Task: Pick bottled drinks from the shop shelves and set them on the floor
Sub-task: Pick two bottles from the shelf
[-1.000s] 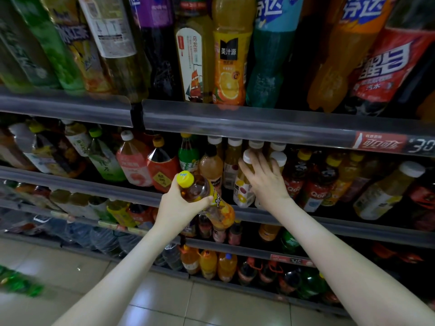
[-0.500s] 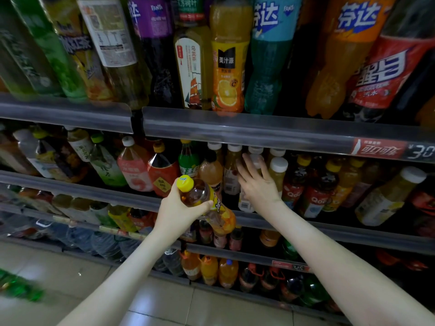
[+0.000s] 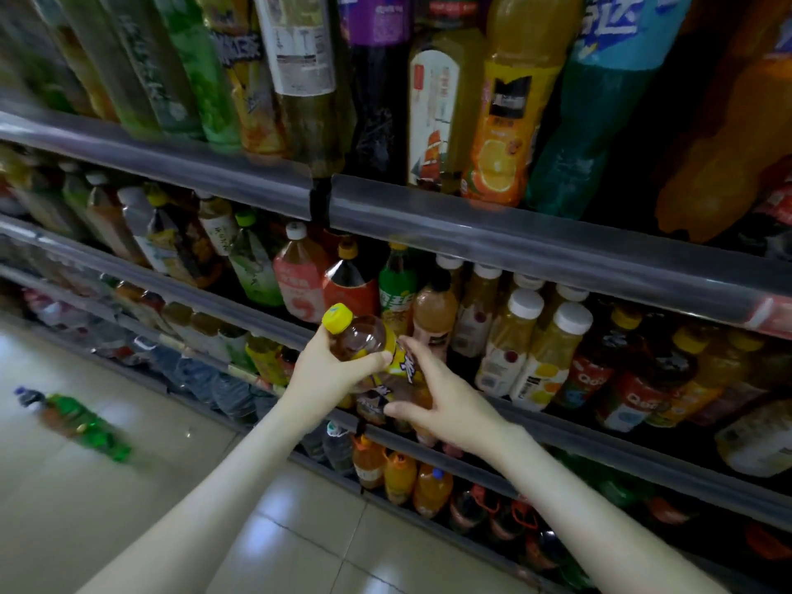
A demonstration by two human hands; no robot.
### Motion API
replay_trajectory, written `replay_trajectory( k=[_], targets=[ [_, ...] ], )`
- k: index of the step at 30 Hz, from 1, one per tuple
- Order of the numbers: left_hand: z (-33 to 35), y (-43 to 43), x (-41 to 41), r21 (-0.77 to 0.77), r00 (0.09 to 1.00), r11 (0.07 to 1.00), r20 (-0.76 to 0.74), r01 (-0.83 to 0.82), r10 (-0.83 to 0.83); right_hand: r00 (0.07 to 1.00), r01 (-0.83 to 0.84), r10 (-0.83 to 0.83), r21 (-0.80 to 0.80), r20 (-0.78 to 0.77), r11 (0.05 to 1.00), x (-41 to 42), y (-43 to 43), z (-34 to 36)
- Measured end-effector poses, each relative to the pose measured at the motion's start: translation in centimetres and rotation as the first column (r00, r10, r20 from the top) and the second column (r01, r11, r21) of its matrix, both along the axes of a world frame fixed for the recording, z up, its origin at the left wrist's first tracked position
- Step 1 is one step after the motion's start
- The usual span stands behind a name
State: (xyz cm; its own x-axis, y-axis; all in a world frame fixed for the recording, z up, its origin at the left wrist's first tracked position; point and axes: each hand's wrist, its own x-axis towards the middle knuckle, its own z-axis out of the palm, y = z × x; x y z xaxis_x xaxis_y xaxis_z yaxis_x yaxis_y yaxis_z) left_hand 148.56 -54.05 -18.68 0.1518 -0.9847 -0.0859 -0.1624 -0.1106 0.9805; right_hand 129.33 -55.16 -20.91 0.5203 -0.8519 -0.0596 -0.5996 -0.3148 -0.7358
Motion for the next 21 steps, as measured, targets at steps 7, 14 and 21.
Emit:
replay_trajectory(
  k=[7, 14, 21],
  targets=[
    [-0.9, 4.7, 7.6, 0.009, 0.966, 0.984, -0.193, -0.175, 0.174, 0.970, -0.090, 0.055, 0.144, 0.236, 0.986, 10.2, 0.4, -2.6],
    [1.2, 9.8, 20.7, -0.047, 0.941, 0.965, -0.239, -0.257, 0.239, 0.924, -0.211, 0.138, 0.175, 0.357, 0.962, 24.5, 2.0, -0.2],
    [4.3, 11.0, 33.7, -0.093, 0.932, 0.933, -0.134, -0.349, 0.336, 0.851, -0.325, 0.220, 0.151, 0.476, 0.933, 38.0, 1.0, 5.5]
  ],
)
